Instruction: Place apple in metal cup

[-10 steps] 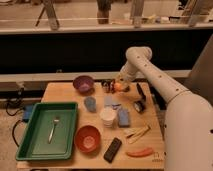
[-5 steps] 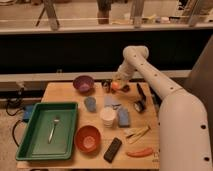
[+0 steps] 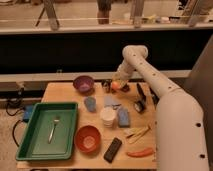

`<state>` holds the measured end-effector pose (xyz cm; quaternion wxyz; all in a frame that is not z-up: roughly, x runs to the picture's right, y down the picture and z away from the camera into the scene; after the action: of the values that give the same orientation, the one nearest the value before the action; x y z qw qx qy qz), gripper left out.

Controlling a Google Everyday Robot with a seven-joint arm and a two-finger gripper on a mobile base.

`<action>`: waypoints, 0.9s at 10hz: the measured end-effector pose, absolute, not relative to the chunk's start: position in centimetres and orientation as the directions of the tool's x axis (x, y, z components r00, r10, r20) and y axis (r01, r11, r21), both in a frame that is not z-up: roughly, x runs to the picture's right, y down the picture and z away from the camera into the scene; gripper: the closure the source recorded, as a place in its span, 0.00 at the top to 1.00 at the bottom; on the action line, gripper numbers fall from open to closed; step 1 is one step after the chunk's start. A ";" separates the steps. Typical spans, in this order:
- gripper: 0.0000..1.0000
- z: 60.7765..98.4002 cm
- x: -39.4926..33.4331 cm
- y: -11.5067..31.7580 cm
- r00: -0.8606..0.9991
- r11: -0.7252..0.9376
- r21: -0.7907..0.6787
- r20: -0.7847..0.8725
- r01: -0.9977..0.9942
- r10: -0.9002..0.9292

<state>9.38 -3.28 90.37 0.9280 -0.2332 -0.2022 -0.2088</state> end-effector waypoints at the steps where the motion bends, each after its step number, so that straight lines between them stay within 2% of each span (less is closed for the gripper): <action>1: 0.04 89.6 9.5 -3.8 0.826 0.820 -0.311 0.474 0.481 -0.305; 4: 0.04 88.3 8.2 -4.8 0.791 0.841 -0.231 0.524 0.490 -0.316; 9: 0.04 89.1 4.8 -5.9 0.725 0.830 -0.163 0.595 0.533 -0.349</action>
<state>4.81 -5.91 89.13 0.9140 -0.1636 -0.2821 -0.2412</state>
